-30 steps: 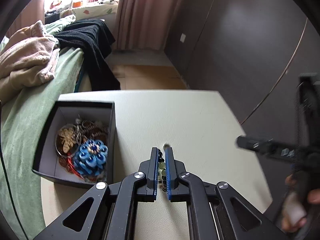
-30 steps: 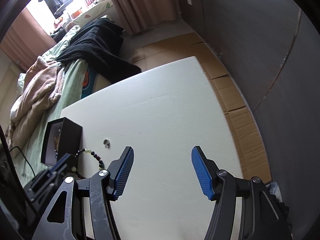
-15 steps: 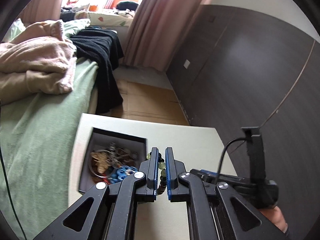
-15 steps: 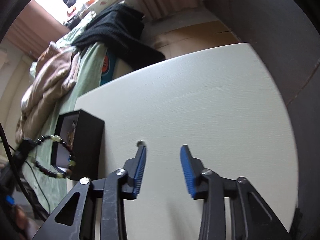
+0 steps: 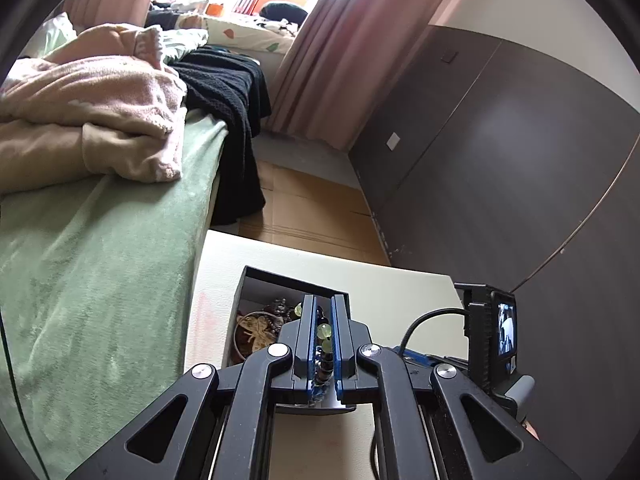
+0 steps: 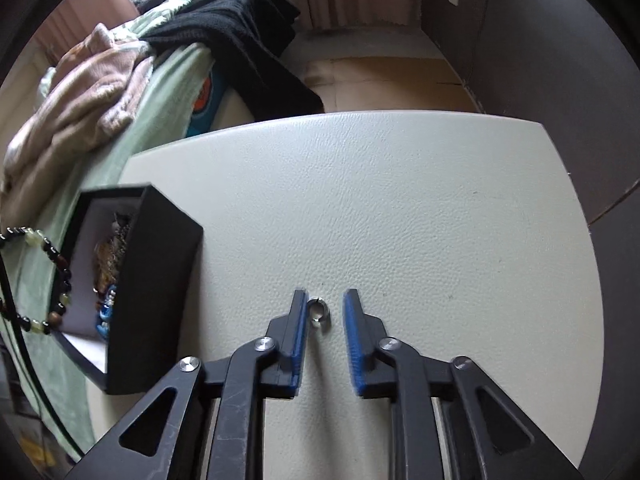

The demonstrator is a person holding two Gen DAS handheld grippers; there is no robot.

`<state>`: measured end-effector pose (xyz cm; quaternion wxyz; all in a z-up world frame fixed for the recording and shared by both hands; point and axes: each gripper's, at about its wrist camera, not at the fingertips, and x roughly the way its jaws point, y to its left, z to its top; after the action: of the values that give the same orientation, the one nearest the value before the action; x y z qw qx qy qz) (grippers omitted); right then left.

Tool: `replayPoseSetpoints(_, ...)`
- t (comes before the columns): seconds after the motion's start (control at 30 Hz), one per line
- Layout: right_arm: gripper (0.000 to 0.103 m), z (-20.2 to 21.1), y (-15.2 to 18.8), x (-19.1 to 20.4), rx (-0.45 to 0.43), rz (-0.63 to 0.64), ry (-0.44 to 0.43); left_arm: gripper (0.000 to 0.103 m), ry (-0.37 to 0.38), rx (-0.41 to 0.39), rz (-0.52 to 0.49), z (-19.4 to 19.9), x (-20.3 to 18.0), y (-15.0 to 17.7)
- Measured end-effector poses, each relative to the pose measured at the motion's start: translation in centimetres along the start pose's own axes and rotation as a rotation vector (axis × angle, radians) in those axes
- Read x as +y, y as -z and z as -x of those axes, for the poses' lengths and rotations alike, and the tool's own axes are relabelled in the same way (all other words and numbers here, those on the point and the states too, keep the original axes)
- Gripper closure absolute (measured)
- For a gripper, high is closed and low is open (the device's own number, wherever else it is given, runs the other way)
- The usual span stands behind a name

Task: Organize jewelry
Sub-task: 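Release the bracelet into the box with left gripper while right gripper drops ring there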

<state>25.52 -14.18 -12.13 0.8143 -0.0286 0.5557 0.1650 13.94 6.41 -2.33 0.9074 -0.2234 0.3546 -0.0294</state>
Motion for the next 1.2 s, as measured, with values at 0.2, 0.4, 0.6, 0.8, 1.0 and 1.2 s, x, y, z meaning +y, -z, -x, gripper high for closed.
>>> replayPoseSetpoints(0.2, 0.098, 0.1, 0.0, 0.5, 0.006, 0.021, 0.007, 0.096, 0.037, -0.016, 0.016, -0.3, 0.5, -0.1)
replayPoseSetpoints(0.4, 0.098, 2.1, -0.1, -1.7, -0.026, -0.083, -0.16, 0.037, 0.04, 0.015, 0.079, -1.1, 1.5, -0.2)
replayPoseSetpoints(0.6, 0.098, 3.9, -0.3, -2.6, -0.061, -0.146, -0.347, 0.031, -0.003, -0.021, 0.106, -0.6, 2.1, -0.4)
replayPoseSetpoints(0.8, 0.098, 4.6, -0.5, -0.8, -0.079, -0.154, -0.491, 0.031, -0.038, -0.023, 0.128, -0.6, 3.1, -0.6)
replayPoseSetpoints(1.0, 0.098, 5.3, -0.8, 2.2, -0.109, -0.127, -0.588, 0.03, -0.07, -0.03, 0.142, -0.3, 4.0, -0.8)
replayPoseSetpoints(1.2, 0.055, 6.6, -1.2, 4.0, -0.146, -0.082, -0.603, 0.03, -0.071, -0.027, 0.141, -0.1, 4.2, -0.8)
